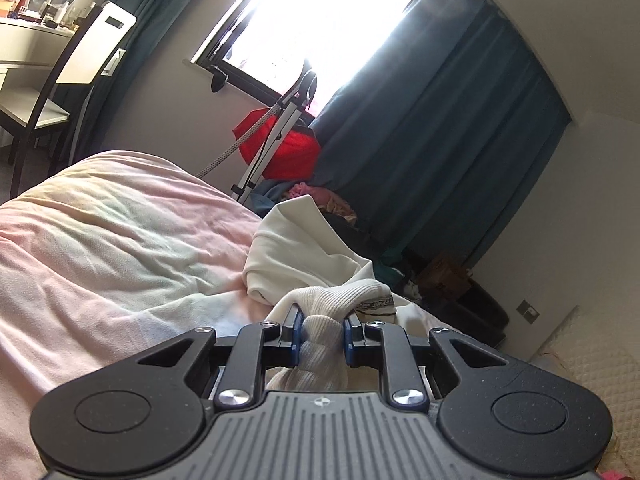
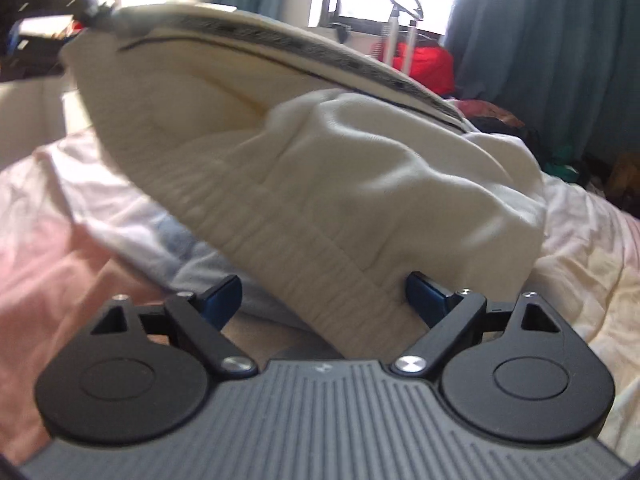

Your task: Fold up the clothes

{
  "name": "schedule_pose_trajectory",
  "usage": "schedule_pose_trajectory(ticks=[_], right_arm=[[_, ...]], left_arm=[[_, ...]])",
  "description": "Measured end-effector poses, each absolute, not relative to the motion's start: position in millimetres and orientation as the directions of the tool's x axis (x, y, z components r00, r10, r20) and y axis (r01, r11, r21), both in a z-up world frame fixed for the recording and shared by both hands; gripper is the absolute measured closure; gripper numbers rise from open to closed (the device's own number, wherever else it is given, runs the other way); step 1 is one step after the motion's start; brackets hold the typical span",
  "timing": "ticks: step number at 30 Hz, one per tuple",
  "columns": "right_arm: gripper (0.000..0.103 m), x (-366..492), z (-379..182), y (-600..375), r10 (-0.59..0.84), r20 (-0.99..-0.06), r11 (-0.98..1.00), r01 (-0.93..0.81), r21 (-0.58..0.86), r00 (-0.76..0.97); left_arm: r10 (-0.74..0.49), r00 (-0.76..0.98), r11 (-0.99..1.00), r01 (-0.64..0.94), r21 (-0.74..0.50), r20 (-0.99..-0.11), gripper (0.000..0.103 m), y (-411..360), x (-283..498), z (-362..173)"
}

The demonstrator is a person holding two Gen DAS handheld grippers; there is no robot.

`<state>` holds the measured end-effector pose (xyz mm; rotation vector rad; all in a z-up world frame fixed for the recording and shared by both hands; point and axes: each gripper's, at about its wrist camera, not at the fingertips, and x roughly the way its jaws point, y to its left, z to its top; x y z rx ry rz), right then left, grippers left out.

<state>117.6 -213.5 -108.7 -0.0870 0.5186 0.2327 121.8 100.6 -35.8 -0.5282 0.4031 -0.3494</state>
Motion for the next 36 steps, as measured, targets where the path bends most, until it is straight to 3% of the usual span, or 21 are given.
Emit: schedule_pose_trajectory(ticks=[1,6,7,10,15,19,21,22,23,24,25,27,29,31,36], right_arm=[[0.012,117.7,-108.8,-213.5,0.19,-0.502,0.971,-0.237,-0.03,0.844],[0.012,113.7,-85.7,-282.0,0.225,-0.37,0.916,-0.066,0.397,0.902],[0.012,110.8,-83.0,-289.9,0.207,-0.351,0.904,-0.042,0.425,0.913],[0.011,112.8,-84.9,-298.8,0.094,-0.382,0.919,0.068,0.389,0.92],[0.012,126.7,-107.1,-299.1,0.088,-0.497,0.92,0.12,0.372,0.863],[0.012,137.2,-140.3,-284.1,-0.05,-0.665,0.964,0.211,0.163,0.745],[0.012,135.0,-148.1,-288.8,-0.035,-0.651,0.954,0.22,0.205,0.758],[0.019,133.5,-146.6,-290.4,-0.037,-0.632,0.954,0.216,0.21,0.774],[0.041,128.8,-140.5,-289.6,-0.029,-0.589,0.957,0.192,0.215,0.807],[0.054,123.7,-132.9,-287.8,-0.038,-0.536,0.961,0.178,0.212,0.844],[0.061,118.2,-125.7,-287.6,-0.044,-0.473,0.96,0.168,0.225,0.88],[0.065,110.5,-113.8,-290.1,-0.044,-0.383,0.951,0.156,0.266,0.923],[0.067,117.5,-111.2,-301.1,-0.005,-0.409,0.927,0.158,0.341,0.913],[0.08,116.5,-113.0,-307.6,0.02,-0.424,0.9,0.168,0.402,0.905],[0.087,95.7,-79.7,-299.1,-0.011,-0.337,0.935,0.129,0.33,0.941]], left_arm=[[-0.419,0.865,0.811,0.219,-0.542,-0.277,0.083,99.6,121.2,-35.6],[-0.439,0.856,0.82,0.259,-0.511,-0.271,0.083,87.9,117.9,-37.4],[-0.449,0.853,0.818,0.274,-0.505,-0.266,0.084,83.6,116.2,-37.1],[-0.467,0.855,0.799,0.297,-0.523,-0.227,0.084,74.3,107.1,-31.7],[-0.467,0.864,0.765,0.289,-0.575,-0.188,0.084,72.2,96.0,-25.0],[-0.447,0.879,0.741,0.256,-0.621,-0.17,0.084,86.8,96.3,-22.7],[-0.436,0.884,0.733,0.241,-0.636,-0.168,0.084,93.3,97.9,-22.4],[-0.432,0.886,0.734,0.235,-0.637,-0.17,0.084,95.2,98.6,-22.6],[-0.431,0.885,0.738,0.232,-0.634,-0.178,0.084,95.4,99.4,-23.3],[-0.43,0.883,0.742,0.229,-0.63,-0.186,0.084,95.1,100.3,-24.3],[-0.431,0.881,0.747,0.227,-0.625,-0.195,0.084,94.7,101.2,-25.0],[-0.431,0.879,0.753,0.225,-0.618,-0.205,0.084,94.1,101.9,-25.2],[-0.437,0.875,0.751,0.229,-0.619,-0.206,0.084,94.7,100.8,-24.3],[-0.445,0.868,0.759,0.236,-0.607,-0.218,0.084,92.3,100.7,-24.2],[-0.457,0.84,0.796,0.24,-0.556,-0.292,0.084,82.7,104.5,-28.5]])
